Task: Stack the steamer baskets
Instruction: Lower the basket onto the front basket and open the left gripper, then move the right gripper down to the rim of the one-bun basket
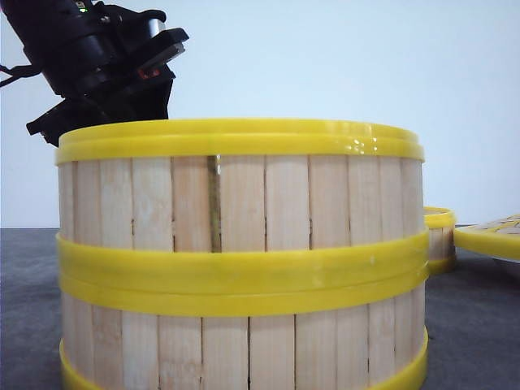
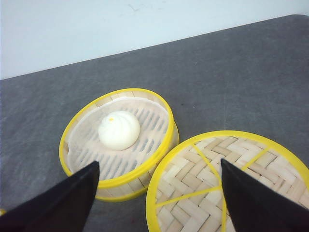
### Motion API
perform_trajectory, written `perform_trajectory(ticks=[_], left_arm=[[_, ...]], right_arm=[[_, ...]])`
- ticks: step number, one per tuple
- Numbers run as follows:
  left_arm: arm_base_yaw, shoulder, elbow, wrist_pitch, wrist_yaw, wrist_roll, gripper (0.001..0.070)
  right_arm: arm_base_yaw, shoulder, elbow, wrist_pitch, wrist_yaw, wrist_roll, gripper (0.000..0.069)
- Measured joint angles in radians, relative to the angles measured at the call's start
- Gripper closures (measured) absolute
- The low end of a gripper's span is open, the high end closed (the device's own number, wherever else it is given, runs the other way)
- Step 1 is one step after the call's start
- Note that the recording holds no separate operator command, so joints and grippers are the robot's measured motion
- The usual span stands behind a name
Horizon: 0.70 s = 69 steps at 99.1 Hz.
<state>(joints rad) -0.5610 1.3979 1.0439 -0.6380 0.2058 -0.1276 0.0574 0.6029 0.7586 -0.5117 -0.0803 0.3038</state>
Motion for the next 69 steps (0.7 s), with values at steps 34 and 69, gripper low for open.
perform_trajectory(ticks=[34,69], left_arm=[[0.011,-0.254,0.000,0.124,-0.068,-0.012,0.0477],[0.020,-0.632,-0.037,0.085,-0.206,-0.027,0.0477]], right_arm=[[0.000,0.067,0.024,0.038,-0.035,0.000,0.0197],[0.003,0.425,0.254,0.031,-0.128,0.000,0.0200]])
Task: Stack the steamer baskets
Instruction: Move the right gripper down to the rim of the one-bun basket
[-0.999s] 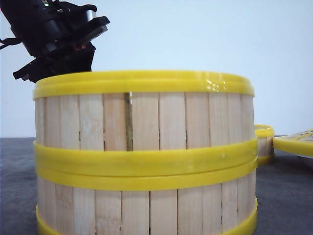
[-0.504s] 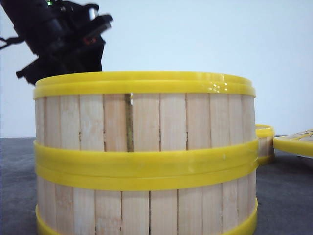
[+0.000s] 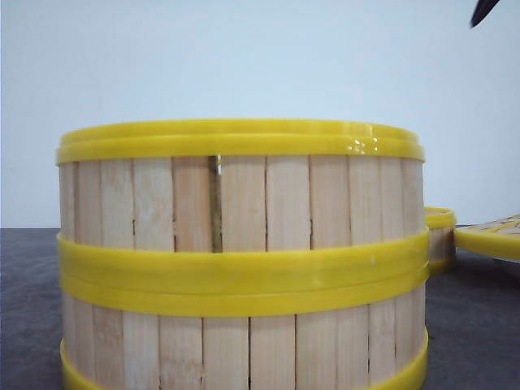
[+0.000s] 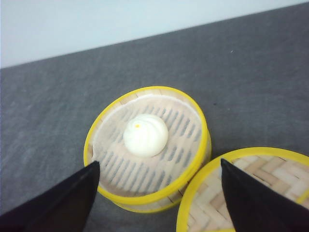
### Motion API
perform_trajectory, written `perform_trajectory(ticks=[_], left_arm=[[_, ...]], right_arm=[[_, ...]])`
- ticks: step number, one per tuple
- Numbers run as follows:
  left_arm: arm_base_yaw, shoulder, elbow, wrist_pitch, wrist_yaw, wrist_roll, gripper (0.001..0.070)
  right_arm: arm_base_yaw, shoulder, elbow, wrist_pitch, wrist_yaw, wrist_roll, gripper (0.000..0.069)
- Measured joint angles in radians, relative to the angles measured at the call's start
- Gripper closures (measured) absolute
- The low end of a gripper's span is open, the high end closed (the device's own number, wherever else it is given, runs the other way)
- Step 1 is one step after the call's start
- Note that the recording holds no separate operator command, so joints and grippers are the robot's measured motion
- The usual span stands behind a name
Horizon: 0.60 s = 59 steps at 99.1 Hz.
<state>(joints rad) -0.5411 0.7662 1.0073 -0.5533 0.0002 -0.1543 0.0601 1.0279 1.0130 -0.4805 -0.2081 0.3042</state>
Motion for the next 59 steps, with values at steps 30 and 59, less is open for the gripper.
perform_trajectory(ticks=[30,59], left_arm=[[0.000,-0.341,-0.251,-0.112,-0.023,-0.055,0.0477],[0.000,-0.483,-0.248,-0.229,-0.023,-0.084,0.0477]], right_arm=[[0.000,0.330,0.149,0.048,0.000,-0.002,0.0201],[0.000,0.592,0.193,0.108,0.022,-0.013,0.0207]])
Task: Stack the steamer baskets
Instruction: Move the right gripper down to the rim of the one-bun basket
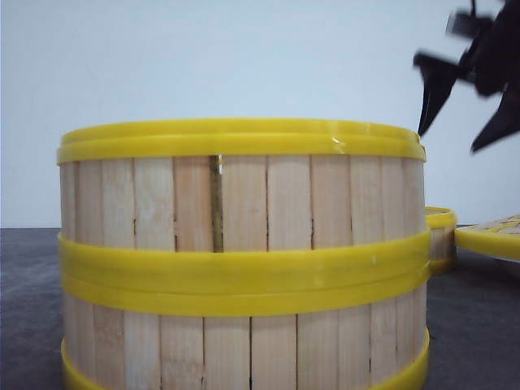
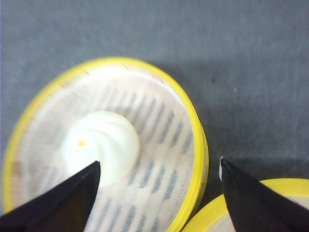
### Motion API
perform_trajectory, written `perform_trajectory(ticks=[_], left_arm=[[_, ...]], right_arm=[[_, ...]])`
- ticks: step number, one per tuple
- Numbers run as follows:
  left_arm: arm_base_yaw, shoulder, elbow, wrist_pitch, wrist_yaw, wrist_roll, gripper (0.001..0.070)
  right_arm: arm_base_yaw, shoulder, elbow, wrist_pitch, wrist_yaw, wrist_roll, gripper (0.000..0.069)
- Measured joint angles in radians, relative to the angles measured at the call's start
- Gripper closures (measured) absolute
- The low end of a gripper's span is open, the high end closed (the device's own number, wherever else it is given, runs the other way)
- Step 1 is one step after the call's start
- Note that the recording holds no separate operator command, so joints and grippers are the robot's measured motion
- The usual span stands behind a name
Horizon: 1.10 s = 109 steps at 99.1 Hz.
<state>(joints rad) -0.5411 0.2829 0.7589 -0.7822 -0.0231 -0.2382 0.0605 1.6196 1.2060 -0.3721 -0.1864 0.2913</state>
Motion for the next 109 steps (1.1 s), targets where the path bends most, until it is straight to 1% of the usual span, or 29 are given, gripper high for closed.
perform_trajectory(ticks=[8,21,38,51,56,65,71,83,101,109], left_arm=[[0.000,-0.017,0.000,-0.012,0.000,-0.016,0.0477],[0.000,-0.023,0.000,-0.034,0.000,-0.025,0.0477],[0.000,-0.023,0.000,-0.049,0.000,-0.029,0.0477],[0.000,-0.023,0.000,-0.050,-0.001,-0.029,0.0477],[0.000,-0.023,0.000,-0.049,-0.001,-0.029,0.0477],[0.000,-0.023,0.000,-0.049,-0.001,-0.029,0.0477],[0.000,-0.023,0.000,-0.050,-0.001,-0.029,0.0477],[0.000,-0.023,0.000,-0.050,-0.001,-0.029,0.0477],[0.000,-0.023,0.000,-0.049,-0.001,-0.029,0.0477],[0.000,-0.023,0.000,-0.050,-0.001,-0.029,0.0477]], right_arm=[[0.000,0.048,0.000,0.016,0.027,-0.001,0.0219],[0.000,0.103,0.000,0.051,0.041,-0.003,0.0245],[0.005,0.153,0.000,0.086,0.081,-0.003,0.0340],[0.005,0.179,0.000,0.113,0.082,-0.003,0.0371],[0.005,0.182,0.000,0.120,0.082,-0.003,0.0406],[0.005,0.182,0.001,0.130,0.085,-0.003,0.0496],[0.005,0.182,0.001,0.130,0.085,-0.003,0.0528],[0.005,0.183,0.001,0.130,0.105,-0.003,0.0547],[0.005,0.206,0.002,0.129,0.108,-0.003,0.0553],[0.005,0.215,0.002,0.129,0.107,-0.002,0.0569]])
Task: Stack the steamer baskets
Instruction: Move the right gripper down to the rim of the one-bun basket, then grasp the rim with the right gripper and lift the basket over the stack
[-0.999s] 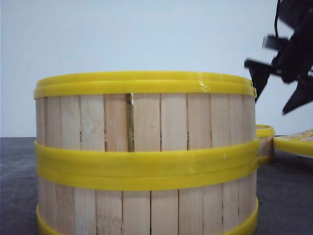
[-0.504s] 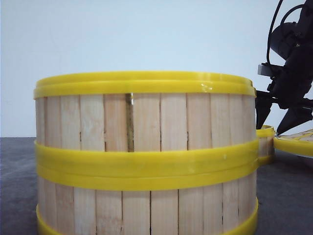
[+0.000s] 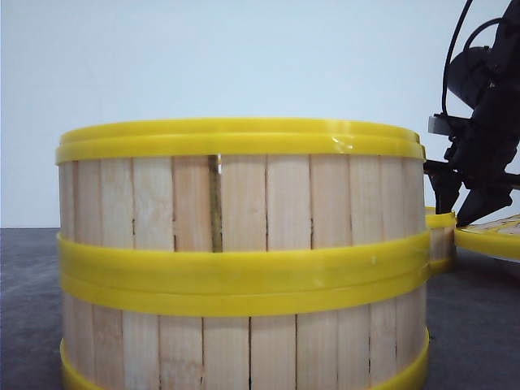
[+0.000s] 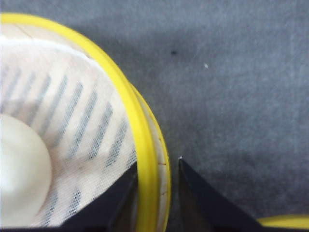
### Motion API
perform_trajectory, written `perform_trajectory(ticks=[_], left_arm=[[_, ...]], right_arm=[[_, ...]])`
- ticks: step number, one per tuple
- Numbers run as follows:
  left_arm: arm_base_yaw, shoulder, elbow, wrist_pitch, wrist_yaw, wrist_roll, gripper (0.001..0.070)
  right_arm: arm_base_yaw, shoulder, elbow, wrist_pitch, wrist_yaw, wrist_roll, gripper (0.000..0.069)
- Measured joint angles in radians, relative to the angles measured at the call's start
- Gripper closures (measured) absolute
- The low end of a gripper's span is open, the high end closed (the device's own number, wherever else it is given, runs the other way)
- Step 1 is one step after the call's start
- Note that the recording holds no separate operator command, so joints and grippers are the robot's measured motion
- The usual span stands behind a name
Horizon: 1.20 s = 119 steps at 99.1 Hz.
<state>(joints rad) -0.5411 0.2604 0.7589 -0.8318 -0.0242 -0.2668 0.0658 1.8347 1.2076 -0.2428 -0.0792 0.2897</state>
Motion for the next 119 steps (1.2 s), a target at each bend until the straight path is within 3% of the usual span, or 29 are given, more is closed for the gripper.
perform_trajectory(ticks=[19,51,80,119], left_arm=[[0.000,0.000,0.000,0.000,0.000,0.000,0.0477],[0.000,0.000,0.000,0.000,0.000,0.004,0.0477],[0.000,0.000,0.000,-0.002,0.000,0.011,0.0477],[0.000,0.000,0.000,-0.044,0.000,0.012,0.0477]], right_arm=[[0.005,0.001,0.000,0.009,0.004,0.016,0.0656],[0.021,0.005,0.006,0.059,0.003,0.100,0.0657],[0.067,-0.010,0.187,-0.097,-0.016,0.111,0.0657],[0.111,-0.331,0.336,-0.377,-0.069,-0.095,0.0657]])
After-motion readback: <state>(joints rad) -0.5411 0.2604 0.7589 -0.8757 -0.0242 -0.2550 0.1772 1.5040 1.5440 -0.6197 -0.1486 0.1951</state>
